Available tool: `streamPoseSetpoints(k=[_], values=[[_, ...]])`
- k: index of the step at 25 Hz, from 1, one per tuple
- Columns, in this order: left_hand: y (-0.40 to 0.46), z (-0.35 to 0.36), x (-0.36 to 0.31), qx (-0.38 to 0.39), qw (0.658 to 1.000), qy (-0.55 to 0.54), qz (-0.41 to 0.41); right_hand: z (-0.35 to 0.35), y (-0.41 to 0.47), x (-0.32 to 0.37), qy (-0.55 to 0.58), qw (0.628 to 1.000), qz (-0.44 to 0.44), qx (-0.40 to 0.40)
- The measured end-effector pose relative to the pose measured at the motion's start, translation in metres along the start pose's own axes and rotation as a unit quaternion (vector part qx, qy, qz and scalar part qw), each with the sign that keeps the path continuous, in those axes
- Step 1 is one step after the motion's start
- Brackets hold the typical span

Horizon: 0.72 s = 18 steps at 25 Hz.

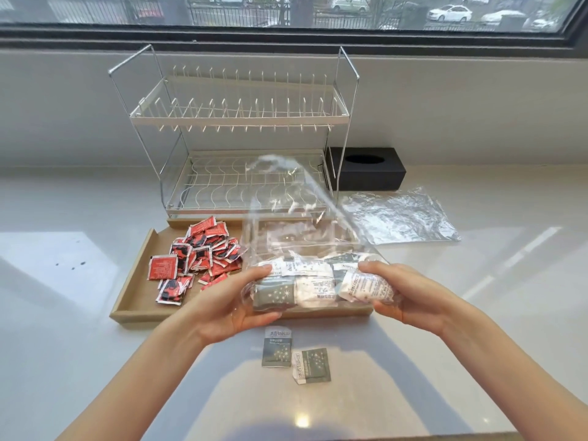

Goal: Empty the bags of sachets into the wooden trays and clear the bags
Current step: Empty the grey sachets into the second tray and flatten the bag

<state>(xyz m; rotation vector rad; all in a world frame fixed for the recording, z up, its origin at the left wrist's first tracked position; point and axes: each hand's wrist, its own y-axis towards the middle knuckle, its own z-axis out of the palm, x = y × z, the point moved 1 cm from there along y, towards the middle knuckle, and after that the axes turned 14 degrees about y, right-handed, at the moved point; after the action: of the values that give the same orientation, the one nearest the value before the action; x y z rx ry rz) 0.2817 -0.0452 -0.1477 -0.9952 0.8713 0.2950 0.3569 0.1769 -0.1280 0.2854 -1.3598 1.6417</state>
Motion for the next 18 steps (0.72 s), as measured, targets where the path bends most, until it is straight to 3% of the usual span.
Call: streamPoseSetpoints(k=[14,18], values=[[-0.023,0.014,-0.051,0.005,0.997,-0.017,0.082,0.015,-0.021,0.045,0.053,0.994,-0.097,0.022],[-0.030,0.015,-0.072,0.001,0.995,0.005,0.101,0.019,-0.023,0.065,0.012,0.993,-0.116,0.031]])
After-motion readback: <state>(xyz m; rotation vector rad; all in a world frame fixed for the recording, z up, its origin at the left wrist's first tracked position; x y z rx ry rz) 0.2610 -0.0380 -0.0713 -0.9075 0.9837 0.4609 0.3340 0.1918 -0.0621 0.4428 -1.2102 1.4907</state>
